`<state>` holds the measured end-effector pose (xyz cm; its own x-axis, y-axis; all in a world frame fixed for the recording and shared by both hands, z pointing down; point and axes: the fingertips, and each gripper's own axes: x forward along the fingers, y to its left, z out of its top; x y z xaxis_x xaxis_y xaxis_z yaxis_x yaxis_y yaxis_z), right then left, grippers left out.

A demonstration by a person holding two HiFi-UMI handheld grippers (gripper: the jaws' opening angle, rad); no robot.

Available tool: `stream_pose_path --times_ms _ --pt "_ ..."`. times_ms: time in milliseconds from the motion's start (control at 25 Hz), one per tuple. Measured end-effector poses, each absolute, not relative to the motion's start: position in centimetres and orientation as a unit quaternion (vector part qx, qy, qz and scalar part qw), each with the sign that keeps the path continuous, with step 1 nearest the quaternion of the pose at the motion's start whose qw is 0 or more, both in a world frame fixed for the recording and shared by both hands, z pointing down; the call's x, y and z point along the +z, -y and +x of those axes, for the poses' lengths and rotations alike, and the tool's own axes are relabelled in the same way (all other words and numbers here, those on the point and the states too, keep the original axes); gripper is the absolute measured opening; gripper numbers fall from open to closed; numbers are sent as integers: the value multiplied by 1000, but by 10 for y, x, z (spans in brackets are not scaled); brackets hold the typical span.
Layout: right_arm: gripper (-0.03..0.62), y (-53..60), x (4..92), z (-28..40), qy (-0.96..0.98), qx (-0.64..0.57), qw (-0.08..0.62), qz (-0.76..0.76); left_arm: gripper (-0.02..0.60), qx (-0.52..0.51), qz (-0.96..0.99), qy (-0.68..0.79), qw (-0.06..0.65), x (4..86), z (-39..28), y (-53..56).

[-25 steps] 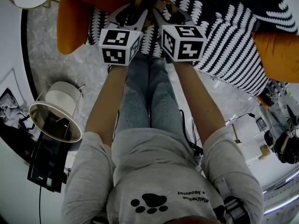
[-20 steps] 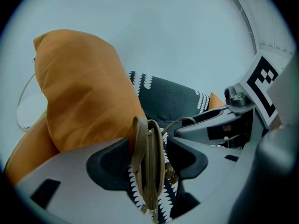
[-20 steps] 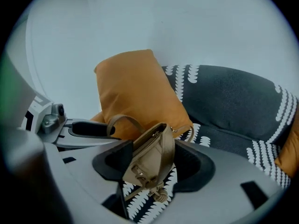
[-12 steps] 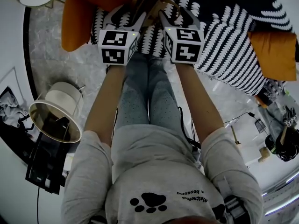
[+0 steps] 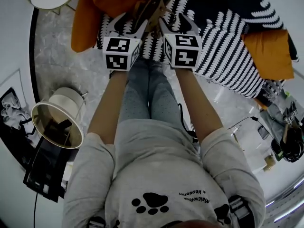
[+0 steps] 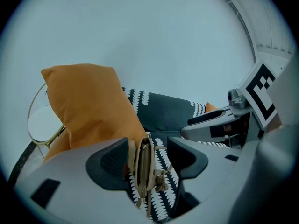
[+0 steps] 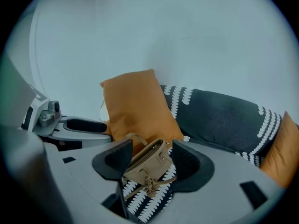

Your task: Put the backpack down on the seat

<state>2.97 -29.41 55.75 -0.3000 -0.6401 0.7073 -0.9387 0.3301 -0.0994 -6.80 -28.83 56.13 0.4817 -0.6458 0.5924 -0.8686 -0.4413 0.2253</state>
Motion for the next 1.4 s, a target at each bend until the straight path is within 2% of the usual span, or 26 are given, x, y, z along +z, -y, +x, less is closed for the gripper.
stream_pose_path --times_ms 320,400,640,760,1080,1400 --pt "264 260 472 24 784 234 266 510 249 191 822 470 260 480 -71 256" --pt "235 247 455 25 786 229 264 511 246 186 822 473 257 461 -71 247" --pt "127 228 403 29 792 197 251 520 106 161 831 480 231 404 -67 231" --pt "83 222 375 27 800 177 240 520 68 153 838 477 217 378 -62 221" --pt "40 216 312 22 821 145 200 515 25 127 847 487 173 320 -57 212" --pt "34 192 259 20 842 127 159 500 20 87 855 495 128 256 -51 193"
